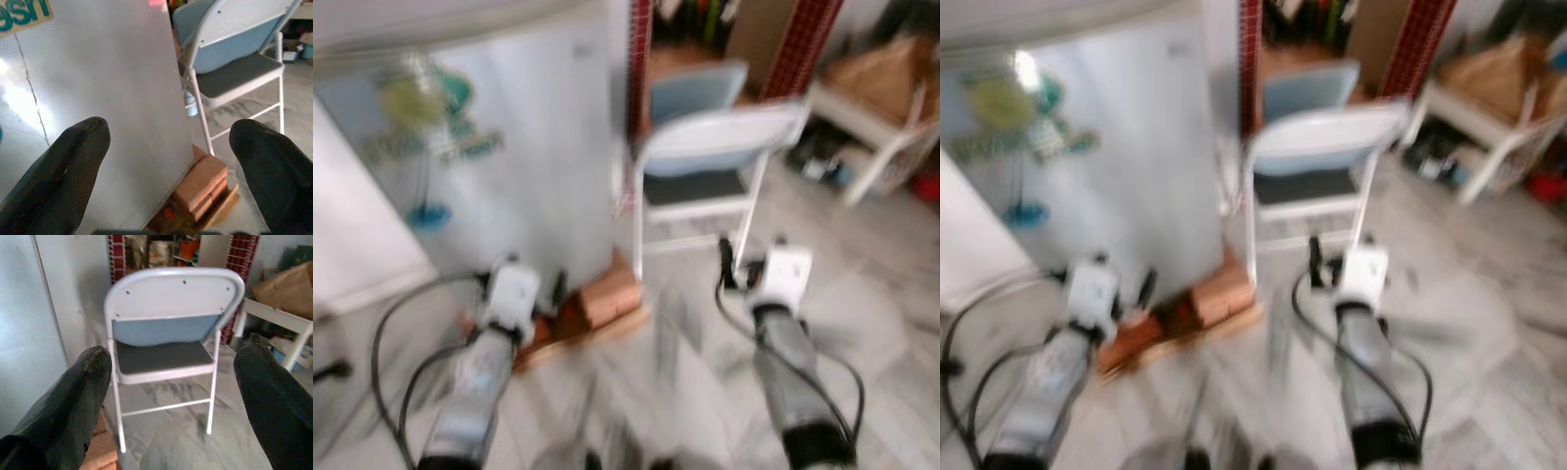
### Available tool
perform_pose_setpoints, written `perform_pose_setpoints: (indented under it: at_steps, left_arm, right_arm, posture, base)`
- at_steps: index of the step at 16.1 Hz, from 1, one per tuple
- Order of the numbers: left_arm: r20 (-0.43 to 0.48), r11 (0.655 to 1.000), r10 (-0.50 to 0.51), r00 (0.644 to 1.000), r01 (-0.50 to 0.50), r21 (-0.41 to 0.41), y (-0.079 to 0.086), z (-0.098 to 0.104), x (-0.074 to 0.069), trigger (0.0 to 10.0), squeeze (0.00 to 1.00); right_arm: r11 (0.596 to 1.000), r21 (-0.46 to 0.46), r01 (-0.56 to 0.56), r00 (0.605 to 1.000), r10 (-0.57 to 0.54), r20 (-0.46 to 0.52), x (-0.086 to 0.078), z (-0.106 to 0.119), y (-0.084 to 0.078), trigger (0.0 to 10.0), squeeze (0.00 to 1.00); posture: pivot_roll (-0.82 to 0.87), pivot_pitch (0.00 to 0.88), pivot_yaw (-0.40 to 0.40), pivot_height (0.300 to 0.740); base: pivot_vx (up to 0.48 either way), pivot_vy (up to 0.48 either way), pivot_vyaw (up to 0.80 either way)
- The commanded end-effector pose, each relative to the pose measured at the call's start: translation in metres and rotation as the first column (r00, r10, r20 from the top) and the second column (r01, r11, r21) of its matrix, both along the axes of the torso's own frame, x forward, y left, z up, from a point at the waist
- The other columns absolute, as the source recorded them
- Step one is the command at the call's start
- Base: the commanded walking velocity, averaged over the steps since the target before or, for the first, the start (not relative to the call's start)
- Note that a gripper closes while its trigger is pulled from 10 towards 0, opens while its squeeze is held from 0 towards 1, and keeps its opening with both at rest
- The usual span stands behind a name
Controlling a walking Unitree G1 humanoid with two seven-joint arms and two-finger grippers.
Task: Restocking fridge
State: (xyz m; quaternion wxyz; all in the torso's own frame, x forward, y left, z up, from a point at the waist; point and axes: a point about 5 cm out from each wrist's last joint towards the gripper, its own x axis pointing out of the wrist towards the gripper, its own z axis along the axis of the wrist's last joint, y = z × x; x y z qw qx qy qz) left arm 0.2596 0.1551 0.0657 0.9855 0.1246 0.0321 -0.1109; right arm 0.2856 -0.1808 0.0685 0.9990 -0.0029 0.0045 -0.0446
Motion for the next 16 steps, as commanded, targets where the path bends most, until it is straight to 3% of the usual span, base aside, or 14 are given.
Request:
perform_pose_setpoints:
  at_steps: [1,6,9,16]
  left_arm:
    - [0.007,0.999,0.033,0.999,-0.033,0.018,0.010,0.003,0.001,10.0,0.00]
    - [0.008,0.997,0.069,0.998,-0.068,-0.028,0.013,0.009,0.008,10.0,0.00]
    - [-0.034,0.997,0.064,0.997,-0.065,-0.039,0.010,0.003,0.001,10.0,0.00]
    - [-0.076,0.997,0.059,0.995,-0.062,-0.039,0.009,-0.003,0.000,10.0,0.00]
  right_arm:
    - [1.000,0.004,0.003,1.000,-0.003,0.002,0.000,0.000,0.000,10.0,0.00]
    - [1.000,0.010,-0.022,1.000,0.022,-0.006,0.001,-0.002,0.009,10.0,0.00]
    - [1.000,0.008,-0.015,1.000,0.015,-0.021,-0.001,-0.006,0.006,10.0,0.00]
    - [0.999,0.008,0.032,0.999,-0.032,-0.039,-0.003,-0.008,-0.008,10.0,0.00]
  posture:
    - [0.10,0.058,-0.011,0.740]
    - [0.10,0.075,-0.007,0.740]
    - [0.10,0.076,-0.019,0.740]
    - [0.09,0.077,-0.034,0.740]
  base:
    - [0.000,0.000,-0.51]
    - [0.000,0.000,-0.38]
    - [0.000,0.000,0.00]
    - [0.000,0.448,0.00]
